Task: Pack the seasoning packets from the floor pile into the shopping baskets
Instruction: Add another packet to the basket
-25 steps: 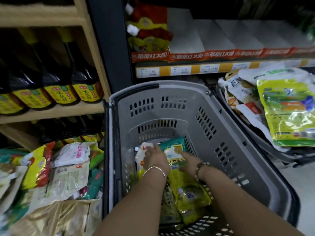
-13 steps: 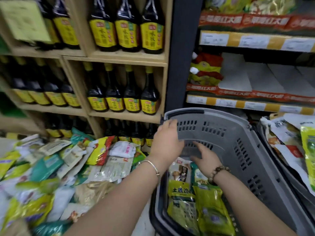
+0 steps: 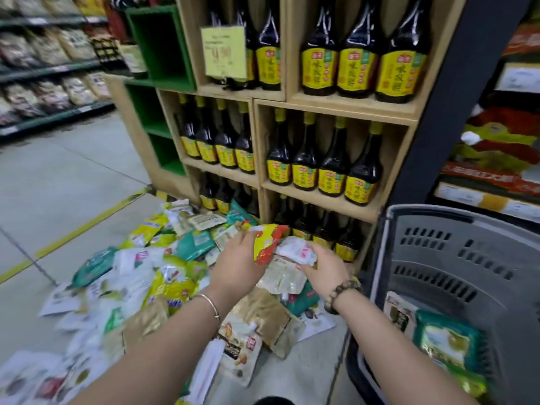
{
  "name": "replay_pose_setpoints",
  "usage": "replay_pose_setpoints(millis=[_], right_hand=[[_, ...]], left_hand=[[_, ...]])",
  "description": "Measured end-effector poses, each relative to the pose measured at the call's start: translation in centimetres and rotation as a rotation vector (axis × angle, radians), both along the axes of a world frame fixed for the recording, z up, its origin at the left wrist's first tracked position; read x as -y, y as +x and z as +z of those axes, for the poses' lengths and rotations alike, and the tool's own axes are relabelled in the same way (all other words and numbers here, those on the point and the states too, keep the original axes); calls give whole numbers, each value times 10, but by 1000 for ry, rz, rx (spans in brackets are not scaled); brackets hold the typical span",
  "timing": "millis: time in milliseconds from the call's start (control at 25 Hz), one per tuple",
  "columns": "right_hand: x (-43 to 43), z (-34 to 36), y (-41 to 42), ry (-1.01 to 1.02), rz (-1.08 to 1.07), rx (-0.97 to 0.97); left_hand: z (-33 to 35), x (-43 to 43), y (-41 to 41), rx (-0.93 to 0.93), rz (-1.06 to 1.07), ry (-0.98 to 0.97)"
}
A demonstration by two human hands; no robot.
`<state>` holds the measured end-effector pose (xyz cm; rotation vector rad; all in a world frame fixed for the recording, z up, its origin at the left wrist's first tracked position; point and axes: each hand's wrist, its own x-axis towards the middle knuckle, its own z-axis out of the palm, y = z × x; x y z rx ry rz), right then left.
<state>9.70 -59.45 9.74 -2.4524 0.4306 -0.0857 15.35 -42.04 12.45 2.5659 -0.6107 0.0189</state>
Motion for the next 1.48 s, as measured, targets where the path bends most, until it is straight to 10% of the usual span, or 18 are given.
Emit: replay_pose_setpoints(millis=[560,760,880,1160,1480], right_hand=[[-5,-212,126,452,-588,-504],[8,-266,127,469,-733,-458],[23,-284,144,872,-881,-320],[49,-265,174,1127,-454,-520],[37,-152,214,1102,-96,-429]], left_hand=[[-194,10,90,-324,38,-32],[-253,19,98,-378,9,59],[-283,29,105,-381,-7,77],[-309,27,154,-208,-262,136],[-300,2,159,-335,-39,-350]])
